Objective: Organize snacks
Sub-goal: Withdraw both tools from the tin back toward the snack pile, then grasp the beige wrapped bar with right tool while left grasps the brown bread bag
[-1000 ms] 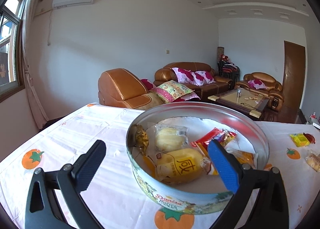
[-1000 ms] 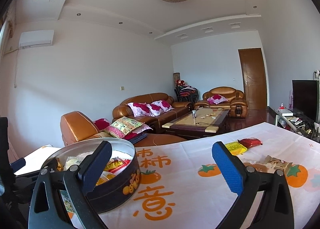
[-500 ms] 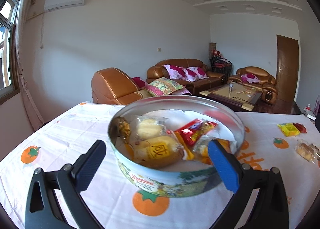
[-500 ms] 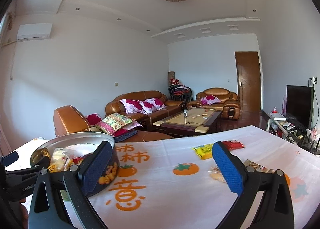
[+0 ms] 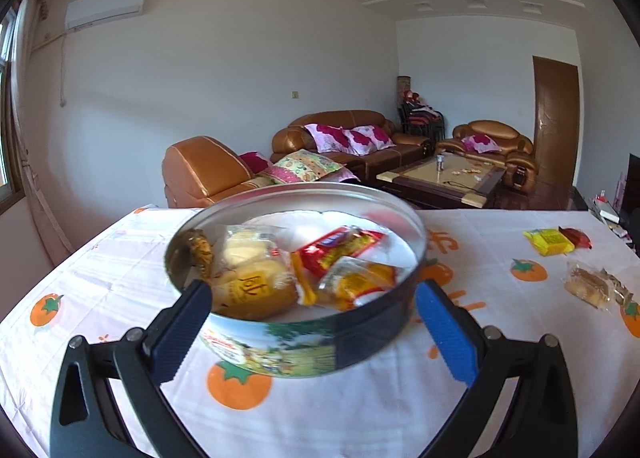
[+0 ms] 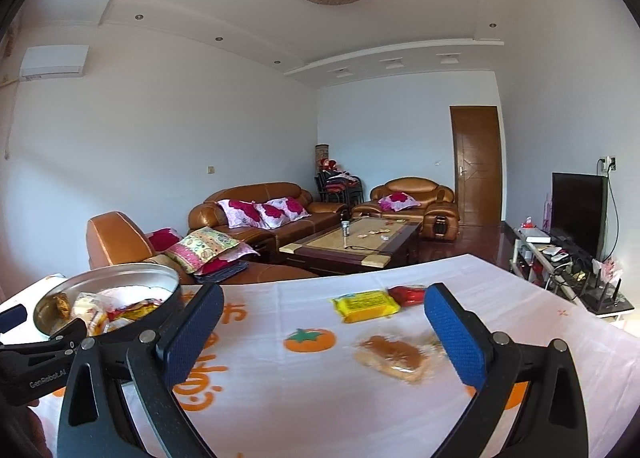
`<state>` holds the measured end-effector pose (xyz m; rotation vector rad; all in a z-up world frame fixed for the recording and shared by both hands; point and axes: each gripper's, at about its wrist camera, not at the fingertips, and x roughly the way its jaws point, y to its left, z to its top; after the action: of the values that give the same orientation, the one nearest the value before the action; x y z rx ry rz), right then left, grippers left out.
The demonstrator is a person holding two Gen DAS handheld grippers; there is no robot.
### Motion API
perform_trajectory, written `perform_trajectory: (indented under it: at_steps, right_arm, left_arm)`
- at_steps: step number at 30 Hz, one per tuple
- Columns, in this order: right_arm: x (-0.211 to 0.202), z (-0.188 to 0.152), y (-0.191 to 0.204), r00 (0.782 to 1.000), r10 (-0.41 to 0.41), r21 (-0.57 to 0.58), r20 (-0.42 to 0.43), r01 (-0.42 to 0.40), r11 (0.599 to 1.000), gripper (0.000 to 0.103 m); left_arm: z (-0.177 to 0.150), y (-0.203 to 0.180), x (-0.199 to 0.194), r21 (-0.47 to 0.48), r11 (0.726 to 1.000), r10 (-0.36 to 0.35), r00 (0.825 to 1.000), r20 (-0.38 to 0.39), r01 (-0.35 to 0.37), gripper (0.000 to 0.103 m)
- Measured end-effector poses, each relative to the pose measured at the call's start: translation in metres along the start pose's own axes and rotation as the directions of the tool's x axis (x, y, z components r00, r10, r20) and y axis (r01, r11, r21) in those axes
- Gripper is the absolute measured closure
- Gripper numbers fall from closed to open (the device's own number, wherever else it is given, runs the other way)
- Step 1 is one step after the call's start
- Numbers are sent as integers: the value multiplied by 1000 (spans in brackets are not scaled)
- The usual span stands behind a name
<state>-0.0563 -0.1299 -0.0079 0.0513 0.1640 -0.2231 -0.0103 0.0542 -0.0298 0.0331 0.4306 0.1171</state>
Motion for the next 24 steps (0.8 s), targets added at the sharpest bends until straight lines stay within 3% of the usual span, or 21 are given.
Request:
perform_trajectory:
  at_steps: [11, 24]
  right_arm:
    - [3, 3, -57, 996, -92, 20, -9, 92, 996, 2]
    - [9, 6, -141, 975, -207, 11, -74, 208, 978, 2]
  left_arm:
    - [1, -54, -4, 57, 995, -81, 996, -30, 82, 0]
    - [0, -113, -4, 98, 975, -189, 975, -113, 201, 0]
